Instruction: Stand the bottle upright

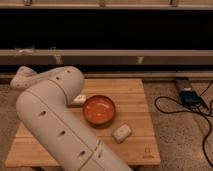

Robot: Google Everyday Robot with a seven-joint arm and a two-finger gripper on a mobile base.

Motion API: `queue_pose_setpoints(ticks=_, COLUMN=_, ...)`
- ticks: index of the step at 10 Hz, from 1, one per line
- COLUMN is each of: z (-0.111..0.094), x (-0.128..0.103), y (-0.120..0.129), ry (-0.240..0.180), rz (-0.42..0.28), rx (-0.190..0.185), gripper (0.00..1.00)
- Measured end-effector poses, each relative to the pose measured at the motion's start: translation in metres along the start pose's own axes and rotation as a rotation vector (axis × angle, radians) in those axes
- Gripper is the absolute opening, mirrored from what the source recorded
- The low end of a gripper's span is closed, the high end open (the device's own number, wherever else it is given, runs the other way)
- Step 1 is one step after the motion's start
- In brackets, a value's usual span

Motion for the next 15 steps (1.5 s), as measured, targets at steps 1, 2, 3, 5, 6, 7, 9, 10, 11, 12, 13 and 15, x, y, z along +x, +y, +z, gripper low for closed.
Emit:
queue_pose_setpoints(ticks=1, z=-0.005, x=0.008, y=-0.006, ry=-0.027, rz=0.031, rx=-0.012, gripper=0.0)
queue_pose_setpoints(ticks=2, z=-0.01, x=0.017, y=-0.013, ry=-0.056, rz=0.065, rx=-0.025, gripper=0.0)
queue_pose_setpoints(ticks=3, z=-0.012, x=0.024, y=-0.017, ry=-0.081, rz=0.093, rx=-0.038, gripper=0.0)
queue_pose_setpoints(ticks=5, z=-0.02, x=0.034, y=-0.023, ry=-0.14, rz=0.143, rx=-0.065, gripper=0.0)
queue_pose_setpoints(ticks=6, z=-0.025, x=0.037, y=-0.025, ry=-0.174, rz=0.164, rx=-0.085, gripper=0.0)
queue_pose_setpoints(ticks=7, z=-0.031, x=0.046, y=-0.031, ry=-0.225, rz=0.197, rx=-0.114, gripper=0.0)
queue_pose_setpoints(ticks=9, z=-0.045, x=0.058, y=-0.038, ry=-0.314, rz=0.235, rx=-0.154, gripper=0.0)
queue_pose_setpoints(ticks=10, z=-0.052, x=0.062, y=-0.04, ry=-0.363, rz=0.247, rx=-0.166, gripper=0.0)
queue_pose_setpoints(ticks=11, z=-0.056, x=0.065, y=-0.042, ry=-0.399, rz=0.257, rx=-0.174, gripper=0.0)
queue_pose_setpoints(ticks=12, z=-0.057, x=0.065, y=-0.042, ry=-0.408, rz=0.259, rx=-0.177, gripper=0.0)
queue_pose_setpoints(ticks=13, z=-0.059, x=0.063, y=-0.04, ry=-0.421, rz=0.259, rx=-0.182, gripper=0.0)
queue_pose_setpoints(ticks=15, z=-0.063, x=0.066, y=-0.044, ry=-0.466, rz=0.272, rx=-0.186, gripper=0.0)
